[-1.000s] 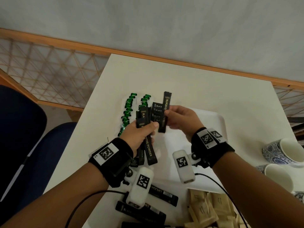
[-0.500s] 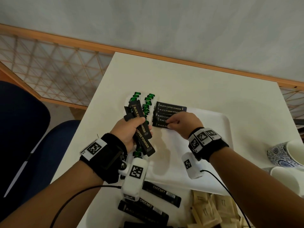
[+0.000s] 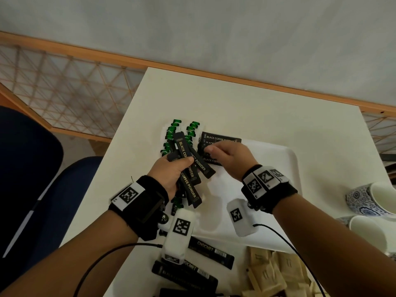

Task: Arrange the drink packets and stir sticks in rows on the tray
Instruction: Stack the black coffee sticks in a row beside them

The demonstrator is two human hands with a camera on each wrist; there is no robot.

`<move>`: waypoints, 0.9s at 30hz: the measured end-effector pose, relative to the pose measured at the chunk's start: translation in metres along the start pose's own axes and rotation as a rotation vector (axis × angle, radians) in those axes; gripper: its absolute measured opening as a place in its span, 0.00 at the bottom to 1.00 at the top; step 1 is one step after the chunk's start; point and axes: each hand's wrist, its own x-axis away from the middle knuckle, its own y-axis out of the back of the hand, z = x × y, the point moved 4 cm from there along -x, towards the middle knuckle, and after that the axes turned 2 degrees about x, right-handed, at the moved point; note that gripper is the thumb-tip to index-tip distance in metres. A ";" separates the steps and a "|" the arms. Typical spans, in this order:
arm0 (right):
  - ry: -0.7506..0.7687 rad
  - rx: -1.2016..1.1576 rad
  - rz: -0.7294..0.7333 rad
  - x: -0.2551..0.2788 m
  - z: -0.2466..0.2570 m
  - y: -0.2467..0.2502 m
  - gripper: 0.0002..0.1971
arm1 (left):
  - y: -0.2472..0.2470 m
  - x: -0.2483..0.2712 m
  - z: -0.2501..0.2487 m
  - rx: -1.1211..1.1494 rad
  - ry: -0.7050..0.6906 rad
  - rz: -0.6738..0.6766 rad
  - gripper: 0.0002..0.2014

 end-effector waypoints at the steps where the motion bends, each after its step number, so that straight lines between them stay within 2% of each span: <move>1: -0.017 -0.093 0.040 0.003 0.005 -0.003 0.11 | -0.002 0.001 0.001 -0.004 -0.003 0.017 0.07; 5: -0.004 -0.103 0.113 0.010 0.008 -0.007 0.05 | -0.007 0.005 0.002 -0.024 -0.001 0.064 0.09; 9: -0.115 -0.121 -0.011 0.009 -0.012 0.007 0.07 | -0.003 0.004 0.000 0.012 -0.004 0.019 0.09; 12: -0.182 -0.013 -0.015 0.010 -0.028 0.013 0.08 | 0.001 0.003 -0.003 0.016 -0.005 -0.020 0.10; 20: -0.146 0.221 0.049 0.009 -0.035 0.012 0.08 | 0.004 0.000 -0.002 0.040 0.020 -0.043 0.14; 24: -0.118 0.361 0.106 0.004 -0.032 0.008 0.09 | 0.007 0.000 -0.003 0.005 0.021 -0.056 0.13; 27: -0.104 0.388 0.096 0.000 -0.031 0.008 0.08 | 0.008 0.000 -0.003 -0.010 0.016 -0.056 0.12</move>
